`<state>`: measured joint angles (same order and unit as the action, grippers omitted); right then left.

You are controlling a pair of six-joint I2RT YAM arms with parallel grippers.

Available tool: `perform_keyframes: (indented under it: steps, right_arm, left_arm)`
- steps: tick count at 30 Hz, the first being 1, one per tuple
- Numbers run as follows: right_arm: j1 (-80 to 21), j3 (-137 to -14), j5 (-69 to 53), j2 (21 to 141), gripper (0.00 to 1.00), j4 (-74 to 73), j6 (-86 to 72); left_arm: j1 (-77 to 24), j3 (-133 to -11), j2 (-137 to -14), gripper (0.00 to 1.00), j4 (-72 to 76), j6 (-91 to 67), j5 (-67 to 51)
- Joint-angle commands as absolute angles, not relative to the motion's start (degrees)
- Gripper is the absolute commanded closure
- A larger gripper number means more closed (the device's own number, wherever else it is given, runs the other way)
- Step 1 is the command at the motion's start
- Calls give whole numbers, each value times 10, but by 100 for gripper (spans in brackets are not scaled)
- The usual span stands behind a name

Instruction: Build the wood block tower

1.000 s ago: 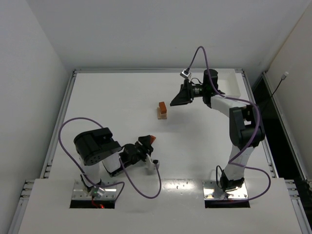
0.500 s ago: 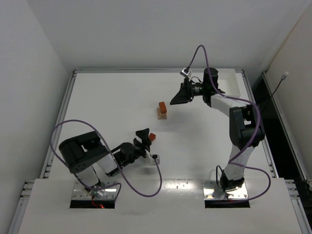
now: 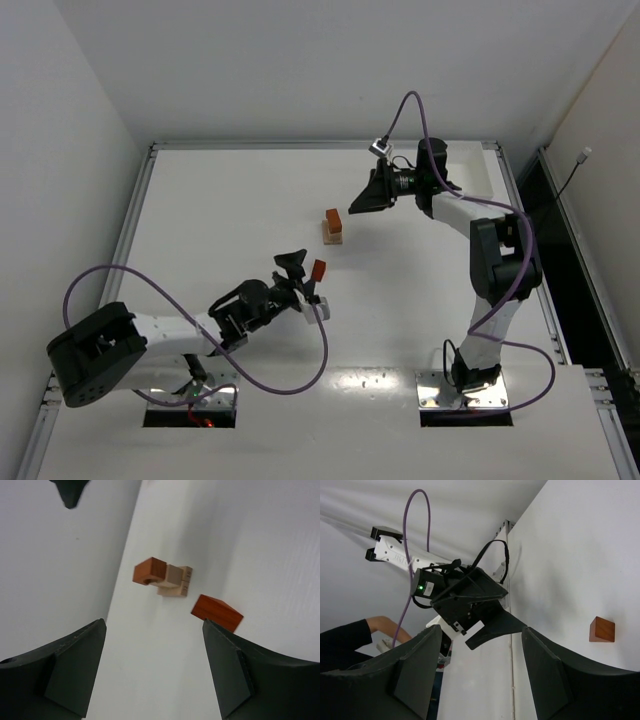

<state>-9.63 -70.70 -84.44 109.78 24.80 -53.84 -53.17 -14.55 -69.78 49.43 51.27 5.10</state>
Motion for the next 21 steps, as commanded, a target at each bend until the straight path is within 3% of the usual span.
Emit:
perform_keyframes:
  steps: [1,5,9,14,21]
  right_arm:
    - [-98,-735,-911,1102,38,272,-531]
    - [-98,-735,-911,1102,38,272,-531]
    - [-98,-730,-911,1102,38,277,-531]
    - [-98,-716,-911,1091,38,277,-531]
    - [-93,-705,-911,1073,38,277,-531]
  left_arm:
    - [-540,-167,-686,24,427,461,52]
    - [-540,-237,-695,24,321,376,65]
    - [-503,-465,-765,38,125,236,64]
    - [-424,-711,-897,47,-125,75,-64]
    - [-366,-818,-948,48,-230,-78,-146]
